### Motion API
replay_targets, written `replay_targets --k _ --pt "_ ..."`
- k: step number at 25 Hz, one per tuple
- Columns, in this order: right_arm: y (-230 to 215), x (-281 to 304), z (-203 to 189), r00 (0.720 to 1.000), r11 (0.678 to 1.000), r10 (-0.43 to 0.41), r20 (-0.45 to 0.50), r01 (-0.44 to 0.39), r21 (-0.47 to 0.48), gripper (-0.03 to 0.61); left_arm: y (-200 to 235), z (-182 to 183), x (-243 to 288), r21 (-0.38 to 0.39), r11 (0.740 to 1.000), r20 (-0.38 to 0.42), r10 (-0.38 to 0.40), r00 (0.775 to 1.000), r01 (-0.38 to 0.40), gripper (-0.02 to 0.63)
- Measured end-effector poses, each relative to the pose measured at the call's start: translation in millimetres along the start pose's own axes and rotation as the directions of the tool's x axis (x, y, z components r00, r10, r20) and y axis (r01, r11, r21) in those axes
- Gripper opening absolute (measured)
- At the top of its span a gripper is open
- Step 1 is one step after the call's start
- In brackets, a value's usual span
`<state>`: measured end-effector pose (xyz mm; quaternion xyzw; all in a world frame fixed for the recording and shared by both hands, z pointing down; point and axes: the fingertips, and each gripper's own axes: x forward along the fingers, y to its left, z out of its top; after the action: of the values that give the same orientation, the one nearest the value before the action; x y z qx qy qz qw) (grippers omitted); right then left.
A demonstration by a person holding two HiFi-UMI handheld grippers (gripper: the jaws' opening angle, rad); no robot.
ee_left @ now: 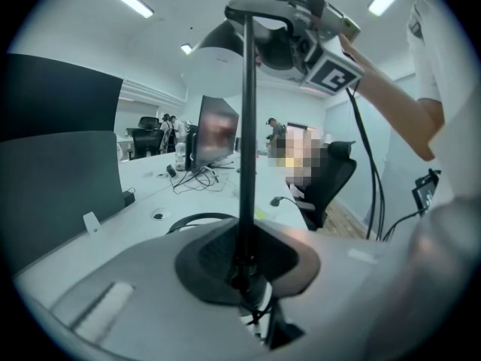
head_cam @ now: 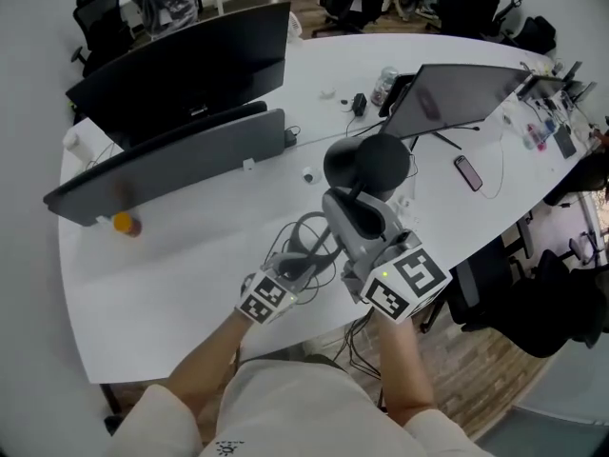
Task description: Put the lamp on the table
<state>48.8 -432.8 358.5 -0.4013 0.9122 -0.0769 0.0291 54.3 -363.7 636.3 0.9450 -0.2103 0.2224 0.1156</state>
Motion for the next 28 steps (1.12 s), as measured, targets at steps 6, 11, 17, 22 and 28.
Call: replay_targets --k 6,11,17,22,28 --pt "0.6 30.6 -14.0 1.000 1.000 -0.025 -0.012 0.025 -0.012 0.021 31.5 -14.8 -4.4 0.021 0.999 -0.014 -0.026 1.000 0.026 0.038" --pt "2.6 60.6 -21.0 0.999 0.999 -0.033 -0.010 0.033 -0.005 0.021 67.6 -26.1 -21.1 0.034 0.999 -0.025 -0.019 1.000 0.019 0.038" --pt "9.9 108.3 -34.3 1.000 1.000 -0.010 -0.005 0.010 0.007 0.021 121.1 -46.0 -50.4 0.050 0.999 -0.057 -0.006 0.998 0.009 0.038" --pt "15.7 145.7 -46.6 1.000 1.000 -0.010 -0.003 0.010 0.013 0.023 157.1 -62.0 -69.5 0.048 0.999 -0.075 0.012 0.997 -0.009 0.038" --pt "24.4 182.1 -59.6 1.000 1.000 -0.011 -0.015 0.012 0.002 0.026 183.7 -79.5 -85.2 0.021 1.000 -0.085 -0.011 0.996 0.013 0.038"
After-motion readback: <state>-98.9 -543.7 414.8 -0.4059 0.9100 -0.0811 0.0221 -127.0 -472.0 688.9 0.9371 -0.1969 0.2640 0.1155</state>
